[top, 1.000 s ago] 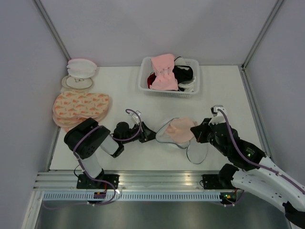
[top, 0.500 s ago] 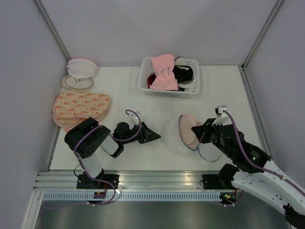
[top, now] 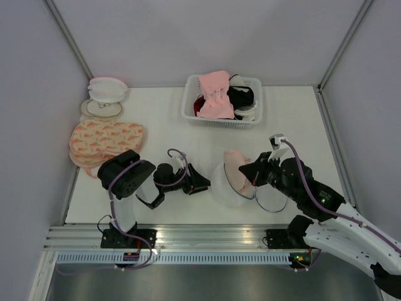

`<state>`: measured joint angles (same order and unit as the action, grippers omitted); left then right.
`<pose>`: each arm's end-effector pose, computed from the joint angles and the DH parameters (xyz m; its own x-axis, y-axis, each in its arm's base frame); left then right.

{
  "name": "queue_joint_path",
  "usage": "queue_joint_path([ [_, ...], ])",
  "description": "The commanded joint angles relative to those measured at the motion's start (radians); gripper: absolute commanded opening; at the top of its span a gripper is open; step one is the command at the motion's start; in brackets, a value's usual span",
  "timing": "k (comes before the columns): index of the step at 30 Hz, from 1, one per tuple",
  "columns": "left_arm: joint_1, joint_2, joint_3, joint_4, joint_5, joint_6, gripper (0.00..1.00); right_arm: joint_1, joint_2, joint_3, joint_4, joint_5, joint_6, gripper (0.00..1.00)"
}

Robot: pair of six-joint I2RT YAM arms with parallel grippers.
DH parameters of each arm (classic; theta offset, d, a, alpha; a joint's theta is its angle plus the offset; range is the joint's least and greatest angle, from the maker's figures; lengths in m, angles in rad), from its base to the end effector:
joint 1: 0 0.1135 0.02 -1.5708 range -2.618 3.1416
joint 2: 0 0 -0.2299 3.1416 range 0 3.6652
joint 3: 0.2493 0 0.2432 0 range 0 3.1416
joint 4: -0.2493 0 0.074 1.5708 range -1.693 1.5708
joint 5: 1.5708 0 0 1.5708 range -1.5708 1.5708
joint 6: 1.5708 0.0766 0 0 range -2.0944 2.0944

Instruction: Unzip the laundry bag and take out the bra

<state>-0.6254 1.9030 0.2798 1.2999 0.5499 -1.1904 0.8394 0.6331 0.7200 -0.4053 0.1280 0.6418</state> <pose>0.1992 -0.1932 0.0481 -0.9321 -0.3034 -0.1979 0.0953 0.3216 -0.9421 0.1453 0.1473 0.2828 -0.5609 0.2640 -0.7847 -0.4012 0.7424 0.5365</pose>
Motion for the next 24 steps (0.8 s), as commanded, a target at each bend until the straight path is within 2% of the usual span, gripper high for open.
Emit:
queue_joint_path([
  [1,-0.025,-0.051,-0.025,0.361,-0.057,-0.005,0.66,0.000,-0.004,0.039,0.056,-0.016,-0.004,0.00],
  [5,-0.027,-0.159,-0.057,0.361,-0.079,0.005,0.75,-0.002,-0.007,0.026,0.057,-0.002,-0.004,0.01],
  [9,-0.030,-0.176,-0.048,0.361,-0.062,-0.032,0.76,0.000,-0.004,0.016,0.057,0.024,-0.001,0.01],
  [18,-0.033,-0.202,-0.113,0.361,-0.151,-0.060,0.77,0.000,-0.019,0.019,0.019,0.073,-0.021,0.00],
  [22,-0.031,-0.248,-0.162,0.361,-0.197,-0.060,0.88,0.000,-0.038,0.019,-0.010,0.105,-0.028,0.01],
  [24,-0.031,-0.265,-0.166,0.361,-0.189,-0.058,0.90,0.000,-0.044,0.015,-0.020,0.110,-0.027,0.00],
])
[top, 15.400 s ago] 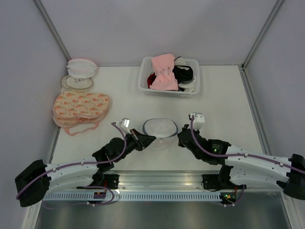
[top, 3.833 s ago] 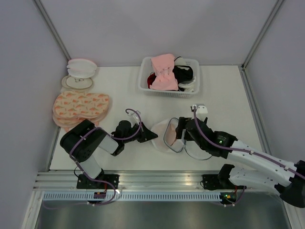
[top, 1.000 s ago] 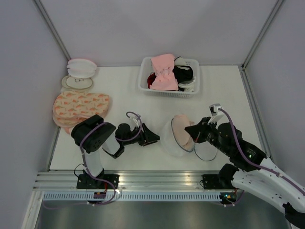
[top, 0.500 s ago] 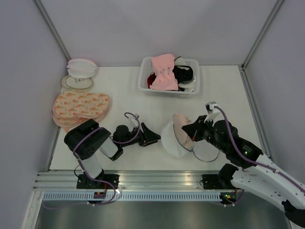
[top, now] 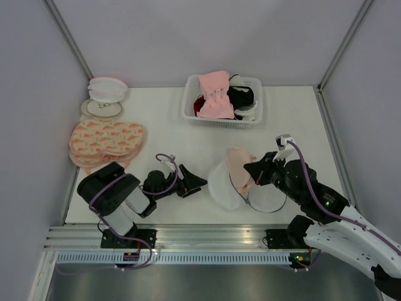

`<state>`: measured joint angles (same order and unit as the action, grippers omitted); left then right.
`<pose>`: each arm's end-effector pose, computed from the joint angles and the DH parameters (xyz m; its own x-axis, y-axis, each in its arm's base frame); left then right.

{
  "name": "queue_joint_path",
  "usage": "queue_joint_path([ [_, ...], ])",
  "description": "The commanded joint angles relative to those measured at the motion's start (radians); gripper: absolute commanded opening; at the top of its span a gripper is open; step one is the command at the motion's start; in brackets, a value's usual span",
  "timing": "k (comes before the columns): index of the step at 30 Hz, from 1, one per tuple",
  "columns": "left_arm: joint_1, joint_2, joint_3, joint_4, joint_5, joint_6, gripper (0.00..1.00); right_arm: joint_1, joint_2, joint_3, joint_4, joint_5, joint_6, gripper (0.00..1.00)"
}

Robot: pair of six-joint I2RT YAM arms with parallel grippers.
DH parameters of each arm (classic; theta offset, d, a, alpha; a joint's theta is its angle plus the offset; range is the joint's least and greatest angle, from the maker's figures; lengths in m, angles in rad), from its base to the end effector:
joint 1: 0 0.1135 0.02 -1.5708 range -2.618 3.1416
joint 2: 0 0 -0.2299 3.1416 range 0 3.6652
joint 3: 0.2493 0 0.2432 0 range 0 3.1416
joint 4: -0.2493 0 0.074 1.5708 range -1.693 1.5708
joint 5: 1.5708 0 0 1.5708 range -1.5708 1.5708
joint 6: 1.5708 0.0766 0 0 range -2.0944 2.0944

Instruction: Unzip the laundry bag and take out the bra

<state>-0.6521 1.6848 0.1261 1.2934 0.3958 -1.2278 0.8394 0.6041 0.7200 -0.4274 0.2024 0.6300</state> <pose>0.1797 -0.1744 0.0690 -0.8759 -0.4245 -0.2293 0.0915 0.3205 -0.9428 0.1449 0.1384 0.2853 -0.5196 0.2851 -0.8054 -0.3652 0.7781 0.5110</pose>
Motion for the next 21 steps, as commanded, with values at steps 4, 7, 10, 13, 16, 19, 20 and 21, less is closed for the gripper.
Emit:
queue_joint_path([
  [4,-0.004,-0.100,-0.026,0.365,-0.032,-0.013,0.98,0.000,-0.015,0.009,0.004,0.034,-0.013,0.00],
  [7,-0.003,-0.146,-0.034,0.289,-0.060,-0.001,1.00,0.001,-0.013,0.010,0.007,0.029,-0.016,0.01],
  [10,-0.007,-0.174,-0.016,0.143,-0.058,0.028,1.00,-0.002,-0.029,0.025,0.006,0.037,-0.021,0.00],
  [13,-0.007,-0.171,-0.025,0.164,-0.061,0.034,1.00,0.000,-0.055,0.058,0.016,0.046,-0.041,0.01],
  [16,-0.014,-0.120,0.026,0.168,-0.015,0.036,1.00,0.000,-0.041,0.096,0.012,0.065,-0.062,0.00],
  [19,-0.029,-0.056,0.073,0.179,0.011,0.028,1.00,0.000,-0.017,0.125,0.019,0.090,-0.079,0.01],
  [20,-0.041,-0.042,0.082,0.178,0.011,0.025,1.00,0.000,-0.012,0.128,0.030,0.098,-0.085,0.00],
  [21,-0.044,-0.025,0.093,0.173,0.017,0.024,1.00,0.000,-0.009,0.136,0.039,0.112,-0.101,0.01],
])
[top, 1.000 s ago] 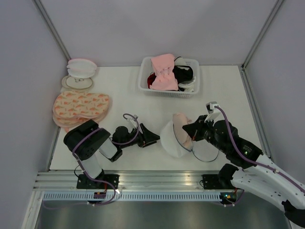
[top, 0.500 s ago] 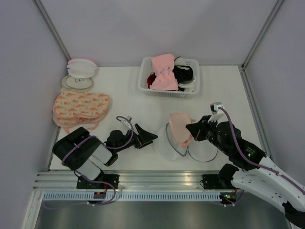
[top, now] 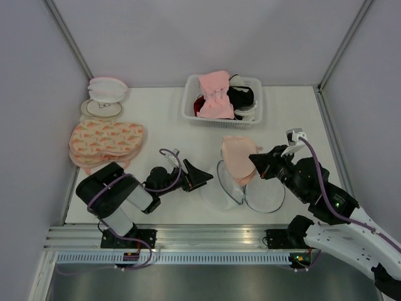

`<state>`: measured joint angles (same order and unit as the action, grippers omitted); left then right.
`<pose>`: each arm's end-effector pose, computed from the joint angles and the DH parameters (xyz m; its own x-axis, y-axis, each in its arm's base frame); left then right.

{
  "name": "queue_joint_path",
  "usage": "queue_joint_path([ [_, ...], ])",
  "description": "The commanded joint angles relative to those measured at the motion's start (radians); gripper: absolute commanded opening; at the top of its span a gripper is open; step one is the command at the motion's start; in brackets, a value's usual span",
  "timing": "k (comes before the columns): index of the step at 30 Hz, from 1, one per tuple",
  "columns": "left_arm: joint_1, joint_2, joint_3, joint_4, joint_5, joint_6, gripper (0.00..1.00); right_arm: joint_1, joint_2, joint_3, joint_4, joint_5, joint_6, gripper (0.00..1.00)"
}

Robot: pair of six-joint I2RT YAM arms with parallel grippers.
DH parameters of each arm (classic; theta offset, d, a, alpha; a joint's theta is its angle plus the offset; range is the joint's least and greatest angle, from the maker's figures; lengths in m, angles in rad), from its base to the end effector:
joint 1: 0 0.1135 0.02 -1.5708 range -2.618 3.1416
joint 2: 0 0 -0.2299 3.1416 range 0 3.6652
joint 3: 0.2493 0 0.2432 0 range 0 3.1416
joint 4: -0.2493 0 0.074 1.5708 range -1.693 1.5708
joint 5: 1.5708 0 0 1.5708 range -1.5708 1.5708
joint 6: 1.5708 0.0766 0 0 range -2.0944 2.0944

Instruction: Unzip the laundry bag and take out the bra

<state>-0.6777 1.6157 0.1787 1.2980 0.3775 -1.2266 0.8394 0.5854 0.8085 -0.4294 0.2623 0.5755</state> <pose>0.1888 -0.1882 0.0975 -0.8528 -0.4369 -0.2861 0.1910 0.2489 -0.9495 0.1415 0.1280 0.3209 -0.4137 0.3260 -0.8500 -0.3863 0.7826 0.4882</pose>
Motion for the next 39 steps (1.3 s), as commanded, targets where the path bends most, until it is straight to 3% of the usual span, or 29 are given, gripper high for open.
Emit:
queue_joint_path([
  [1,-0.022,0.070,0.054,0.179,0.037,0.021,1.00,0.000,0.025,0.052,0.063,0.076,-0.058,0.00],
  [11,-0.057,0.150,0.105,0.146,0.058,0.013,0.98,-0.011,0.338,0.272,0.211,0.229,-0.233,0.00],
  [18,-0.063,0.176,0.097,0.185,0.081,-0.001,0.98,-0.216,0.710,0.478,0.320,0.066,-0.269,0.00],
  [26,-0.063,0.153,0.058,0.202,0.095,-0.010,0.98,-0.451,1.085,0.734,0.457,-0.184,-0.197,0.00],
  [30,-0.063,0.122,0.031,0.204,0.095,-0.010,0.98,-0.531,1.316,0.883,0.385,-0.181,-0.166,0.00],
  [35,-0.063,0.069,0.019,0.152,0.092,0.010,0.98,-0.540,1.488,1.046,0.244,-0.063,-0.192,0.00],
  [37,-0.063,0.059,0.022,0.142,0.093,0.015,0.98,-0.543,1.513,1.045,0.213,-0.058,-0.198,0.11],
  [38,-0.063,0.052,0.024,0.135,0.095,0.016,0.98,-0.543,1.499,1.019,0.257,-0.060,-0.203,0.42],
  [39,-0.063,0.050,0.025,0.130,0.095,0.019,0.98,-0.546,1.445,0.982,0.292,-0.055,-0.209,0.55],
])
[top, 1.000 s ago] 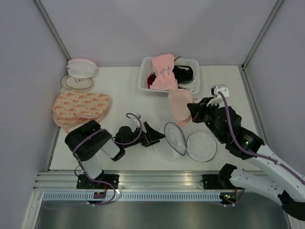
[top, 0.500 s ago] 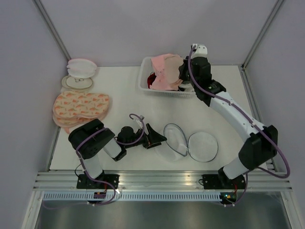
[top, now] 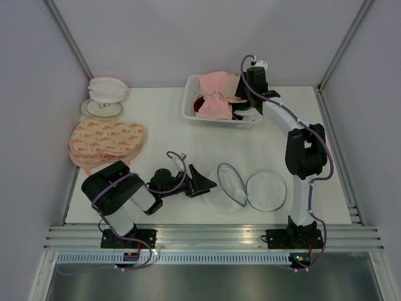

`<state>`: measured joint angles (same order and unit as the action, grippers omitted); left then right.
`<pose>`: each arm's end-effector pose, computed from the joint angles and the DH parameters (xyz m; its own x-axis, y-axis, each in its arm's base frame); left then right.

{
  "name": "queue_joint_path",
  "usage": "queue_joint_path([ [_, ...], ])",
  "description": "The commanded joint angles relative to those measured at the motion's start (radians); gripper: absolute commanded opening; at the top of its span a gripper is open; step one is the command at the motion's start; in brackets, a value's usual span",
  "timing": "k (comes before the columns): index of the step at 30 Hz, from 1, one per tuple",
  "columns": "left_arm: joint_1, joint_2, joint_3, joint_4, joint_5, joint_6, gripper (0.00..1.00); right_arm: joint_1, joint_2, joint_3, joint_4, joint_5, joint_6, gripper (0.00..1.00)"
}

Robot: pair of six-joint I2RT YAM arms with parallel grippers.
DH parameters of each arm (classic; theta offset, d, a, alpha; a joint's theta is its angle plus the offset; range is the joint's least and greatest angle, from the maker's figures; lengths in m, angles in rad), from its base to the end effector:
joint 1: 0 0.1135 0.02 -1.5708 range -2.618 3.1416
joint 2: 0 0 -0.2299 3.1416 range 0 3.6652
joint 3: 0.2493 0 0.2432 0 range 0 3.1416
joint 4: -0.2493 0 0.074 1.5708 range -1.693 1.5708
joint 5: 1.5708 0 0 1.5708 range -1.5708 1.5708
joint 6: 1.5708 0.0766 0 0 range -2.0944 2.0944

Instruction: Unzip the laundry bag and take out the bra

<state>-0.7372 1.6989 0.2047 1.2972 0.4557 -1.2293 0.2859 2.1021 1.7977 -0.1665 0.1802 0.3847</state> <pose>0.1752 -0.2046 0.0832 -0.9184 -0.3090 -0.2473 0.1726 0.2495 -0.9529 0.4955 0.1313 0.2306 -0.4501 0.2525 -0.8565 0.0482 0.9647 0.2591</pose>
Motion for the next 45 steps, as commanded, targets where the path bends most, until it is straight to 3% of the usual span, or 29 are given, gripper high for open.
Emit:
queue_joint_path([
  [1,-0.004,-0.033,0.001,0.128,0.015,0.024,0.98,0.009,-0.105,-0.079,0.063,0.027,-0.023,0.57],
  [5,-0.004,-0.030,-0.002,0.126,0.011,0.025,0.98,0.002,-0.313,-0.175,0.125,0.047,-0.066,0.77],
  [13,-0.004,0.019,-0.010,0.182,0.001,0.025,0.98,0.002,-0.629,-0.354,-0.106,0.368,-0.067,0.84],
  [16,-0.004,0.038,-0.010,0.203,0.000,0.022,0.98,0.007,-0.779,-0.483,-0.325,0.488,0.041,0.85],
  [20,-0.004,0.039,-0.007,0.206,0.003,0.019,0.98,0.021,-0.927,-0.684,-0.528,0.539,0.244,0.85],
  [23,-0.004,0.025,-0.010,0.218,0.011,0.013,0.98,0.053,-1.062,-0.866,-0.625,0.519,0.380,0.86],
  [28,-0.001,-0.054,-0.027,0.174,0.008,0.022,0.98,0.150,-1.234,-0.995,-0.715,0.464,0.543,0.90],
  [36,-0.001,-0.323,-0.028,-0.025,-0.008,0.065,0.98,0.223,-1.206,-1.195,-0.688,0.369,0.658,0.91],
  [45,-0.001,-0.683,0.007,-0.461,-0.097,0.198,1.00,0.348,-1.179,-1.285,-0.673,0.372,0.812,0.90],
])
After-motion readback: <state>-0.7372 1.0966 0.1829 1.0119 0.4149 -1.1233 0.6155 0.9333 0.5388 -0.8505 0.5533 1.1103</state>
